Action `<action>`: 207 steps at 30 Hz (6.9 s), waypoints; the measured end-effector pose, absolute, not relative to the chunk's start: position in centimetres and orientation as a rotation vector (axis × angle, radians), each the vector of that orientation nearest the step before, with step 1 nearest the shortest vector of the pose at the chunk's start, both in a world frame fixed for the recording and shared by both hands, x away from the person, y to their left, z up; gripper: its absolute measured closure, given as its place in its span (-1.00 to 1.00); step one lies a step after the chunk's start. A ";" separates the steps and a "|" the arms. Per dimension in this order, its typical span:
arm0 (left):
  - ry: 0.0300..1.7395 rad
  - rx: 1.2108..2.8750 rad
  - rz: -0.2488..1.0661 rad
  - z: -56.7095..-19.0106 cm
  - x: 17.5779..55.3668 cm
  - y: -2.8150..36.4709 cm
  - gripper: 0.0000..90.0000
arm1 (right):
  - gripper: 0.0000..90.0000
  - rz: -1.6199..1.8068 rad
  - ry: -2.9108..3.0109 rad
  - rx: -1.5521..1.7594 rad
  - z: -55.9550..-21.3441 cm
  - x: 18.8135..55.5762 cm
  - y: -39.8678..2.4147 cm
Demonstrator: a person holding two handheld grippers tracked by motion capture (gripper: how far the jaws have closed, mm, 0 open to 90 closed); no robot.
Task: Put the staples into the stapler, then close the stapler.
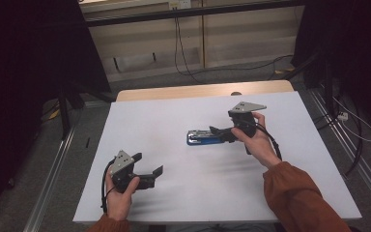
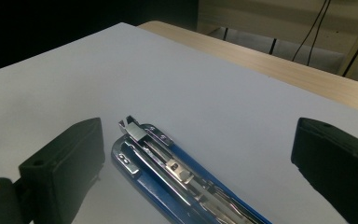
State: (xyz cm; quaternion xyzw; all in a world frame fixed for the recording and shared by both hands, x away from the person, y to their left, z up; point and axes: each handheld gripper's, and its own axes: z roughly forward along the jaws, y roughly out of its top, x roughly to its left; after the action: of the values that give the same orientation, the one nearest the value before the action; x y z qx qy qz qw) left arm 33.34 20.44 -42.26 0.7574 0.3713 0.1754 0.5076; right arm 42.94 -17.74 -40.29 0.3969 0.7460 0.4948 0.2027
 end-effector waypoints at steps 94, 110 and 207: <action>0.732 1.908 0.385 -42.1 40.4 12.0 -0.91 | -0.31 1.251 1.995 1.235 -44.2 37.2 -25.5; 0.765 1.920 0.454 -42.2 45.1 9.4 -0.85 | 0.18 1.249 2.030 1.259 -44.7 37.9 -25.5; 0.726 2.106 0.317 -45.2 45.2 7.6 1.00 | 1.00 1.024 2.222 1.253 -46.3 41.1 -24.7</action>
State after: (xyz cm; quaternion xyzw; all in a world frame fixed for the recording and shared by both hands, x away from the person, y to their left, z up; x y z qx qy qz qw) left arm 45.17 7.62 -45.24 0.8444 0.2912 0.1270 0.4313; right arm 41.09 -24.74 -46.29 0.4472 0.7929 0.3653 0.1949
